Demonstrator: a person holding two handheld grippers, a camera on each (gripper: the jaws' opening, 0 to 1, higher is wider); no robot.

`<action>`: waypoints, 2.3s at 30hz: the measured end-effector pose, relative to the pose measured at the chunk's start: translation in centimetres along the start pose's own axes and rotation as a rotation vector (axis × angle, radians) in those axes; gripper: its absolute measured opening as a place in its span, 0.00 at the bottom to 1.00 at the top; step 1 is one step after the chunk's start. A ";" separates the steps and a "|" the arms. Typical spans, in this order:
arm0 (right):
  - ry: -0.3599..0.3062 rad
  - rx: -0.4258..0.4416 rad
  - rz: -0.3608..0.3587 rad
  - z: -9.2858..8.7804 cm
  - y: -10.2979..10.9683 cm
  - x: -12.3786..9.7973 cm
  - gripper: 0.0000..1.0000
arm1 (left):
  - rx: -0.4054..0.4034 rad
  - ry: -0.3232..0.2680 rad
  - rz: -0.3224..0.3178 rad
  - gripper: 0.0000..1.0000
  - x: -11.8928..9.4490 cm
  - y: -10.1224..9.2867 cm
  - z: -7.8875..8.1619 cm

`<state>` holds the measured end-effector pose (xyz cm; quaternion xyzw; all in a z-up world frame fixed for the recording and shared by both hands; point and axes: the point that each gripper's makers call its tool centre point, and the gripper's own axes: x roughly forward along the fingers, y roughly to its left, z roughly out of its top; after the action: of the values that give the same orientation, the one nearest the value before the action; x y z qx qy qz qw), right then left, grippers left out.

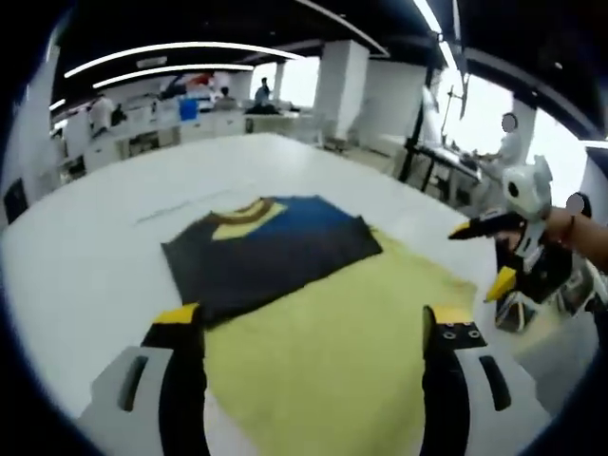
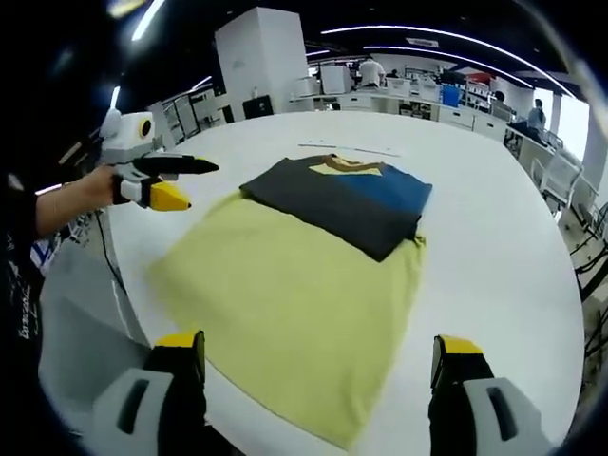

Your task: Fold the garment on the visible template until the final outline fits inside the template.

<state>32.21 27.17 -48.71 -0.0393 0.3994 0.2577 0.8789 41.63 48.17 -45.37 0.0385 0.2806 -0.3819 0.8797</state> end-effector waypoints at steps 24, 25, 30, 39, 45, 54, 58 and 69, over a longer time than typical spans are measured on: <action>0.108 0.078 -0.040 -4.9 -0.1 -0.1 0.62 | -0.051 0.090 0.105 0.58 -6.4 1.9 -8.5; 0.108 0.081 -0.043 -5.0 -0.2 -0.1 0.59 | -0.059 0.092 0.105 0.57 -6.5 1.8 -8.7; 0.105 0.089 -0.061 -5.5 -0.4 -0.4 0.49 | -0.100 0.133 0.107 0.51 -7.4 1.0 -10.5; 0.125 0.098 -0.084 -6.7 -0.7 -0.8 0.36 | -0.134 0.205 0.130 0.37 -8.7 0.5 -13.2; 0.146 0.082 -0.121 -7.5 -1.1 -0.7 0.29 | -0.204 0.249 0.126 0.23 -8.9 0.0 -14.8; 0.146 0.117 -0.171 -8.1 -2.4 -1.1 0.20 | -0.234 0.256 0.153 0.18 -8.8 0.0 -15.2; 0.137 0.141 -0.164 -8.3 -2.4 -1.1 0.18 | -0.233 0.260 0.148 0.16 -8.7 -0.4 -15.4; 0.120 0.155 -0.176 -8.2 -2.5 -0.9 0.03 | -0.311 0.268 0.179 0.02 -9.1 -0.6 -15.8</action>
<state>27.32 22.35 -53.98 -0.0215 0.4650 0.1451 0.8731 28.86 58.08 -53.75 -0.0226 0.4462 -0.2458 0.8602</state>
